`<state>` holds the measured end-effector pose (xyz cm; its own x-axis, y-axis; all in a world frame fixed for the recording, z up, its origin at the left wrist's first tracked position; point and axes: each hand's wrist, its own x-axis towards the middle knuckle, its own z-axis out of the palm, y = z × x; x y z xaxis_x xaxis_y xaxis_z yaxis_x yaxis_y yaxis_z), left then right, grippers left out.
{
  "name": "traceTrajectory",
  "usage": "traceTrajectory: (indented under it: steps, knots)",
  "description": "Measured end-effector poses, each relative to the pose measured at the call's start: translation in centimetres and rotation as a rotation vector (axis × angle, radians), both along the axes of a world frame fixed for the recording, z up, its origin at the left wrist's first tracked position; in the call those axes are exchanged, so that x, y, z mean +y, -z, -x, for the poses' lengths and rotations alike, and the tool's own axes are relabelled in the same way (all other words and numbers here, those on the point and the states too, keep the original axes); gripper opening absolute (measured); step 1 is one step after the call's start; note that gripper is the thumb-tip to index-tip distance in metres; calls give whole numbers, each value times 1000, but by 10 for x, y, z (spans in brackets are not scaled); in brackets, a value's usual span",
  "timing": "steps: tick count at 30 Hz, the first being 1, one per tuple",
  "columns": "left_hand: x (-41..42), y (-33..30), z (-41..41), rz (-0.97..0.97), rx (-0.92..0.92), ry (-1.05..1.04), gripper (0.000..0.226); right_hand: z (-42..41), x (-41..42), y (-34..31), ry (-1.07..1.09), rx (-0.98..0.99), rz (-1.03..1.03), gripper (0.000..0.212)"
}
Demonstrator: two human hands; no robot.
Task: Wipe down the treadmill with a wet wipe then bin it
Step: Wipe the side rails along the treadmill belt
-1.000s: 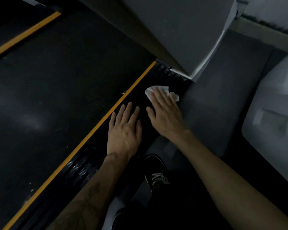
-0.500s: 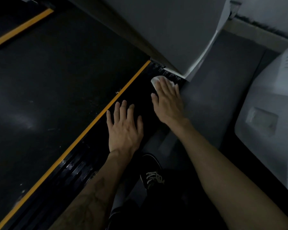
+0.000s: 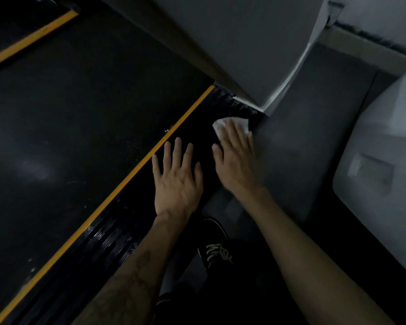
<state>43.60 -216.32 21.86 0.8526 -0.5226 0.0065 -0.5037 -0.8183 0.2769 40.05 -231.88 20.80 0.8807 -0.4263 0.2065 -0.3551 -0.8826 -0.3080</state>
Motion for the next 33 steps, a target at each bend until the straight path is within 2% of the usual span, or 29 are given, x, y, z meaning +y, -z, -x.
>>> traceTrajectory:
  steps: [4, 8, 11, 13, 15, 19, 22, 24, 26, 30, 33]
  knots:
    - [-2, -1, 0, 8, -4, -3, 64, 5, -1, 3, -105, 34, 36, 63]
    - [-2, 0, 0, -9, -12, -3, 64, -17, -37, -4, -15, 157, 54, 74]
    - [-1, -1, -1, -13, 0, 5, 65, -1, -3, 1, 52, 81, 37, 70]
    - [-2, -2, -2, -11, 4, 7, 65, 11, 15, 4, -21, 27, 22, 66]
    - [-2, -3, -2, -2, -2, 2, 65, 5, 3, 2, -90, 41, 40, 64]
    - [-2, -2, -1, 1, -14, -1, 63, -19, -46, -7, -28, 136, 25, 60]
    - [-1, -2, -2, -4, -6, 1, 63, -7, -22, -1, 14, 107, 12, 66]
    - [-1, -2, -2, -8, 1, 6, 65, 10, -1, 5, -48, 35, 18, 65]
    - [-2, -3, -1, -5, -5, 4, 65, 10, -11, 4, -111, 52, 38, 64]
    - [-4, -2, -3, 0, -16, -8, 64, -19, -54, -6, -6, 124, -16, 76]
    - [-3, -1, -2, -4, -10, -2, 64, -5, -22, 0, 49, 63, -23, 72]
